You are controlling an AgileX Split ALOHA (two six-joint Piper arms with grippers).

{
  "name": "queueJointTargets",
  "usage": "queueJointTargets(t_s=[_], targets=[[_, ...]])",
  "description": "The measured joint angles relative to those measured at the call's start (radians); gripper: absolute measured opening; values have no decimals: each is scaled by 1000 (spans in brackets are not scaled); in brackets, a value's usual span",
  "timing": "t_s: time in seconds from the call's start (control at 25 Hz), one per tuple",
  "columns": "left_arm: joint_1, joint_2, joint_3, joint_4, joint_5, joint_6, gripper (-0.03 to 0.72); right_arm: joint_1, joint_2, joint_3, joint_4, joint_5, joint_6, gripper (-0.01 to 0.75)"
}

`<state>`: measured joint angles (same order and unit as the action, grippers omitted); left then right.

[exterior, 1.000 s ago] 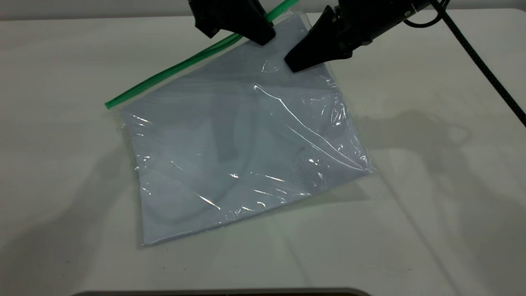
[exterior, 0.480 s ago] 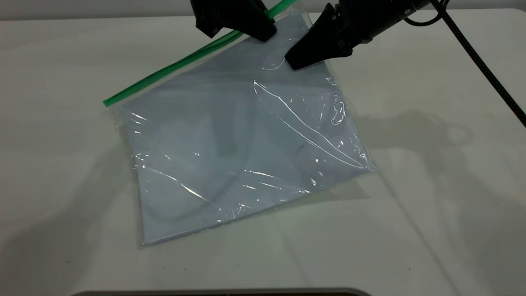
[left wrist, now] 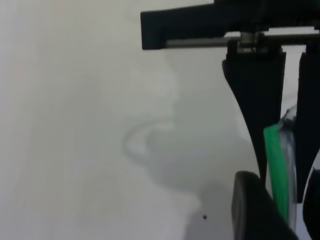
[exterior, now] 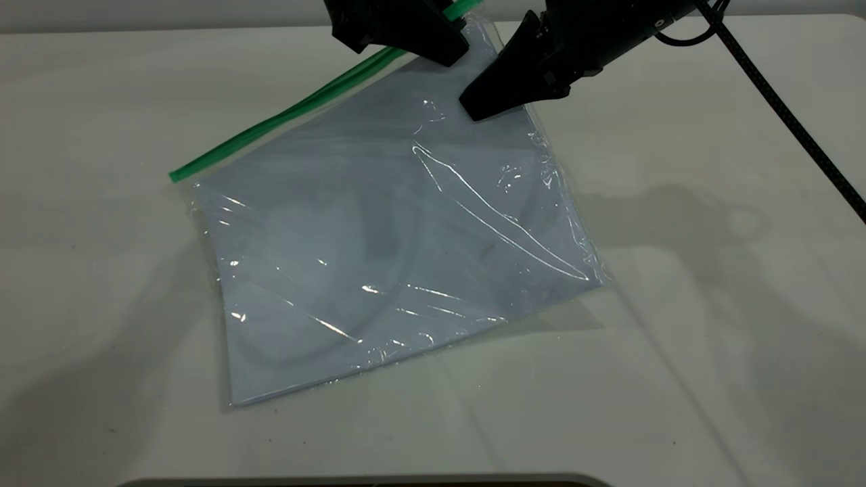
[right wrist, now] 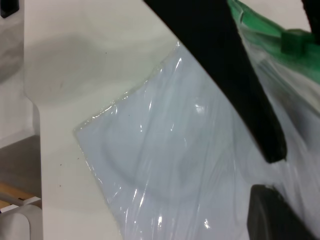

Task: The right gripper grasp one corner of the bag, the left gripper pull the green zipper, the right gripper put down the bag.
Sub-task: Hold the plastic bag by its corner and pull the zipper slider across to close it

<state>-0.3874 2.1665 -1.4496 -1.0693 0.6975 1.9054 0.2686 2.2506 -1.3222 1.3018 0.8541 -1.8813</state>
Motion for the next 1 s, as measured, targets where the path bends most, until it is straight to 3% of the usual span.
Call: queueJointTargets(t_s=[0.48, 1.0], targets=[[0, 0, -2, -70, 11, 56, 105, 0, 0, 0, 0, -3, 0, 36], [28, 0, -3, -14, 11, 15, 86, -26, 0, 0, 1, -7, 11, 36]])
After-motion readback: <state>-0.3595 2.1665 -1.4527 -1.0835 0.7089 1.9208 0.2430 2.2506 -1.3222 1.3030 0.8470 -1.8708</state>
